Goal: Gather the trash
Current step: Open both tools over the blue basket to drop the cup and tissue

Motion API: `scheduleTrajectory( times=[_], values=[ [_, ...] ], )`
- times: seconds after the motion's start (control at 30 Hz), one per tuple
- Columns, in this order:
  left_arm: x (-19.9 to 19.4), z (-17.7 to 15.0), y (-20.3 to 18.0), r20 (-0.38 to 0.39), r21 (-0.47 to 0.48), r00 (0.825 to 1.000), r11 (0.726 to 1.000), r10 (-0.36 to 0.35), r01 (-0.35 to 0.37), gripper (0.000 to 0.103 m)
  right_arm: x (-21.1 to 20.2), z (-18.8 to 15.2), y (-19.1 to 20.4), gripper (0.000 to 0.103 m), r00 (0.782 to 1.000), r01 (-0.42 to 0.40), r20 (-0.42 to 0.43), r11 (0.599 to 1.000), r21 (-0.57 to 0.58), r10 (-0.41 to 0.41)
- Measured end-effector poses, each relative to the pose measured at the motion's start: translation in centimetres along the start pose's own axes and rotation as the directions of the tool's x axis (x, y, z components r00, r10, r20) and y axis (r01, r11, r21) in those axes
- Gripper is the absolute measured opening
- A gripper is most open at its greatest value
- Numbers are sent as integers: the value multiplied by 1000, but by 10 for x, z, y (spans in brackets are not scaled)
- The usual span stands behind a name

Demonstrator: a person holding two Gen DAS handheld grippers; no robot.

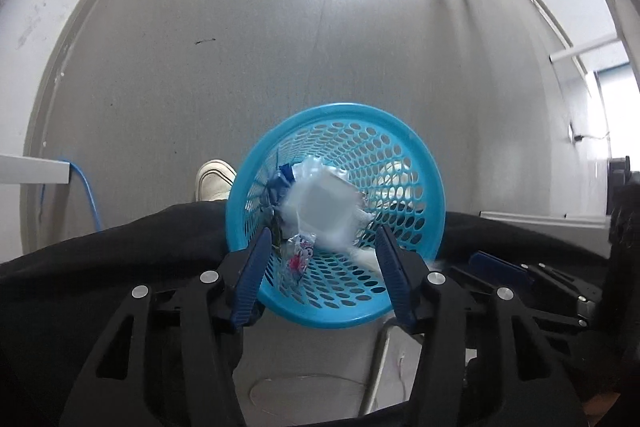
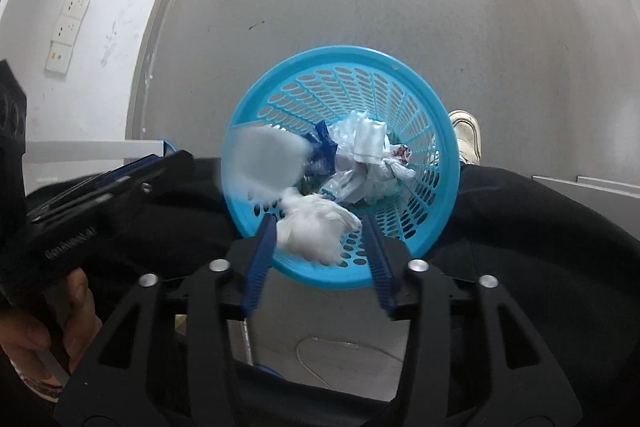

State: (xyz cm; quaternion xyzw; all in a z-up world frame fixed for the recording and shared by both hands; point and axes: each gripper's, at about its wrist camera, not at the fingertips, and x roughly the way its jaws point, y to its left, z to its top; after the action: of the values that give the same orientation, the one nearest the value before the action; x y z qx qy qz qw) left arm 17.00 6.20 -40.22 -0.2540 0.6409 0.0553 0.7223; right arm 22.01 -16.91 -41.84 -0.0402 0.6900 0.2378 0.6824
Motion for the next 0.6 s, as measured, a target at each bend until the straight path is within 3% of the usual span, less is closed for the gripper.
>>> scheduleTrajectory(
  times=[0.17,0.4,0.5,0.6],
  values=[
    [-16,-5,11,-2,-42,998,998,-55,55,56,-10,-5,0,59,1000,8,31,1000,-10,-8],
    [-61,-29,12,56,49,993,993,-106,103,81,-47,-24,15,89,991,54,126,990,-127,-38],
    [-73,-36,9,80,93,987,987,-137,130,95,-62,-35,22,93,988,53,152,980,-190,-24],
    [-84,-46,6,119,134,986,986,-120,104,97,-75,-45,24,94,985,40,174,977,-210,-3]
  ],
)
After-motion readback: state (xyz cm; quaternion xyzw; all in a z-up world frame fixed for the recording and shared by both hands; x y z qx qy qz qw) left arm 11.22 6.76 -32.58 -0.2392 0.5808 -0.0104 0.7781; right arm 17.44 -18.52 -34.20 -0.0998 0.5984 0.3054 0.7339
